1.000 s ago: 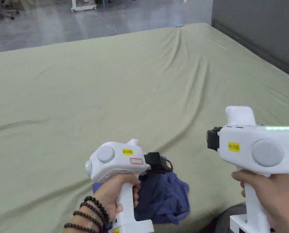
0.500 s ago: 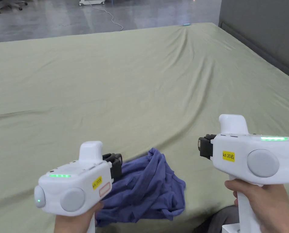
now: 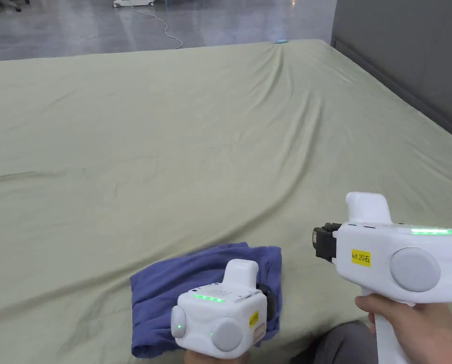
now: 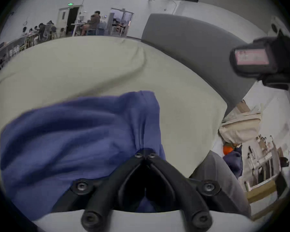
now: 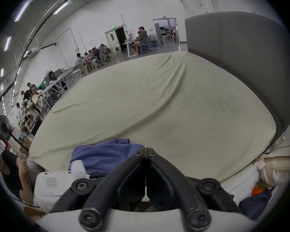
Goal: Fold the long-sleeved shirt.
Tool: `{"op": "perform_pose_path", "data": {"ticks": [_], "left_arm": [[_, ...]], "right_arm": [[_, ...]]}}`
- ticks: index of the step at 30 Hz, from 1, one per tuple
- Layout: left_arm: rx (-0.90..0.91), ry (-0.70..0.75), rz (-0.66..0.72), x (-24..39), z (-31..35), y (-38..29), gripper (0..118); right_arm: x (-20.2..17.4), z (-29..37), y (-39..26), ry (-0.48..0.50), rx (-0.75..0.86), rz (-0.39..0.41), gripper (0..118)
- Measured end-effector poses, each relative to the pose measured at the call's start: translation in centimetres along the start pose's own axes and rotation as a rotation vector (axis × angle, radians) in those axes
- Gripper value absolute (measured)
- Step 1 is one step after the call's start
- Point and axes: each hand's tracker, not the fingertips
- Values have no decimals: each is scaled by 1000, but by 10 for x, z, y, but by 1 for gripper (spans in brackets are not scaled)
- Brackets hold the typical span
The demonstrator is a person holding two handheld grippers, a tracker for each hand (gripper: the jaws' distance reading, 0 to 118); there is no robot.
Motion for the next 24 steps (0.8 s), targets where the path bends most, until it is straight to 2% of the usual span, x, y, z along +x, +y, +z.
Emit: {"op": "perform_pose_path", "data": {"ticks": [2,4,8,12,14,17,20,21,22,24], "left_arm": [[20,1,28,0,6,6,0],[10,-89,81,-2,23,14,0],[176,-71,135,-26,84,25,0],[276,-38,364,-84,139,15,0],[271,-19,426,-108,158,5,0],[275,36,474,-137,173,-12,0],[294,29,616,-162,177,-29,0],[316,3,673,-170,177,-35,4],[322,-27,700,-176,176,-38,29],[288,-61,728,-185,169,-41,70]], "right_arm": [[2,1,-3,-4,-5,-2,0],[2,-2,-5,35,-22,-20,0],[-11,-16,-3,193,-29,-71,0],[-33,-60,-4,378,-130,-166,0],[-41,-86,-10,422,-208,-216,0],[-46,-117,-28,440,-310,-257,0],[-44,-134,-46,363,-385,-247,0],[-41,-138,-52,343,-415,-251,0],[-40,-140,-56,353,-423,-255,0],[-34,-139,-63,376,-383,-288,0]]}}
